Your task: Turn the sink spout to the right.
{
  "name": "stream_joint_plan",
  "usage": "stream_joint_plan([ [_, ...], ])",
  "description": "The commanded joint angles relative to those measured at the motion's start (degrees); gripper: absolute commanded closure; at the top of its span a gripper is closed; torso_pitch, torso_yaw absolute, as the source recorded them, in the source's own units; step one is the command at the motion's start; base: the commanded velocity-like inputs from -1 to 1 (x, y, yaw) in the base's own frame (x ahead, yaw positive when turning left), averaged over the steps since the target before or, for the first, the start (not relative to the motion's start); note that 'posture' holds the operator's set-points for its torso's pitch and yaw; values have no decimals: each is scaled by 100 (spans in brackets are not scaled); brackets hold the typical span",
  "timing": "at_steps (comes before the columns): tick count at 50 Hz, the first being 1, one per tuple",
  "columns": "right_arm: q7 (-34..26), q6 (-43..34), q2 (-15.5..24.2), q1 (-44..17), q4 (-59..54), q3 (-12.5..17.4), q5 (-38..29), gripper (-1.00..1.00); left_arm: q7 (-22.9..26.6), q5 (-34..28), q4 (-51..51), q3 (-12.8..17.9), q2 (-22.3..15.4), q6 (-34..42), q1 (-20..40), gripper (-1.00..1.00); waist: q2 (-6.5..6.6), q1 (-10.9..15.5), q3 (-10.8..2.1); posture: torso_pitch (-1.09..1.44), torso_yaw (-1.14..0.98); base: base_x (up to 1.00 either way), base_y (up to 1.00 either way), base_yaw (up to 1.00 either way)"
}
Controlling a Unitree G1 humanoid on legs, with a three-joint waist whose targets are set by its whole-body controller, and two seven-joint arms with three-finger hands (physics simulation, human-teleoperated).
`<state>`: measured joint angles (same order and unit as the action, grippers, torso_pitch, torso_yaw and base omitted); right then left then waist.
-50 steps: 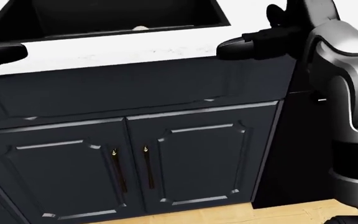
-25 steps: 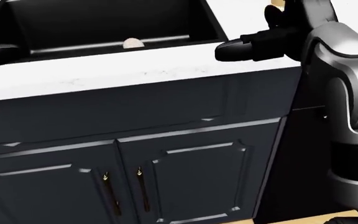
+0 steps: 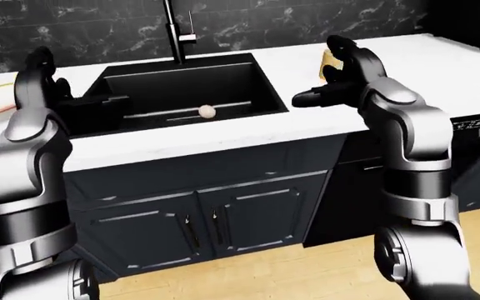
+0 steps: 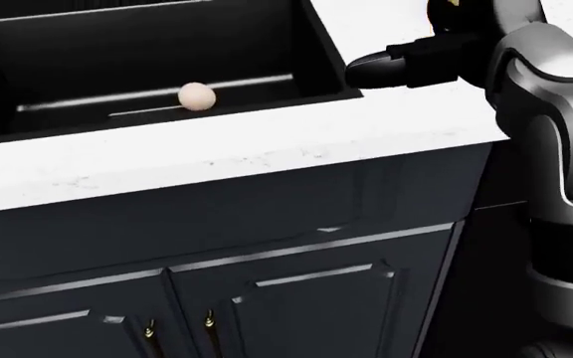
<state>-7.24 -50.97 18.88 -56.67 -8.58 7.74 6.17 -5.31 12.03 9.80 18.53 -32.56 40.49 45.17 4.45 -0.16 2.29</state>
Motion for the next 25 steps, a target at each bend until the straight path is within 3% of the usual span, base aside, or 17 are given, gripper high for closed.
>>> stream_joint_plan([
  [1,36,138,122,-252,197,127,-29,-100,28,8,-157,9,-119,-185,226,-100,63,-49,-171,0,0,19,0,0],
  [3,40,133,114,-259,196,116,-35,-100,41,26,-139,45,-183,-180,223,-100,-30,-26,-213,0,0,18,0,0],
  [8,37,151,98,-279,165,103,-51,-100,48,81,-181,102,-321,-101,237,-100,-335,31,-144,0,0,19,0,0],
  [10,34,160,97,-288,147,105,-54,-100,42,89,-195,105,-341,-94,229,-100,-577,66,-179,0,0,19,0,0],
  [11,35,175,89,-273,148,108,-53,-100,44,94,-176,110,-352,-104,233,-100,-781,72,-239,0,0,19,0,0],
  [12,35,198,86,-271,123,105,-56,-100,41,98,-164,112,-356,-112,235,-100,-558,26,-196,0,0,19,0,0],
  [14,30,202,86,-287,100,103,-56,-100,35,101,-158,105,-356,-120,232,-100,-641,27,-176,0,0,20,0,0],
  [17,37,186,82,-254,145,109,-53,-100,38,108,-137,108,-373,-122,237,-100,-509,6,-203,0,0,19,0,0],
  [20,39,155,90,-253,185,119,-44,-100,40,130,-157,132,-433,-64,264,-100,-323,-22,-119,0,0,19,0,0],
  [22,39,152,91,-260,183,119,-37,-100,36,139,-164,141,-460,-45,273,-100,-126,-59,-119,0,0,18,0,0],
  [24,38,135,97,-271,192,119,-33,-100,34,154,-167,155,-485,-29,279,-100,236,-93,-225,0,0,19,0,0],
  [25,39,143,94,-254,204,124,-29,-100,33,158,-159,160,-492,-33,279,-100,34,-44,-186,0,0,19,0,0],
])
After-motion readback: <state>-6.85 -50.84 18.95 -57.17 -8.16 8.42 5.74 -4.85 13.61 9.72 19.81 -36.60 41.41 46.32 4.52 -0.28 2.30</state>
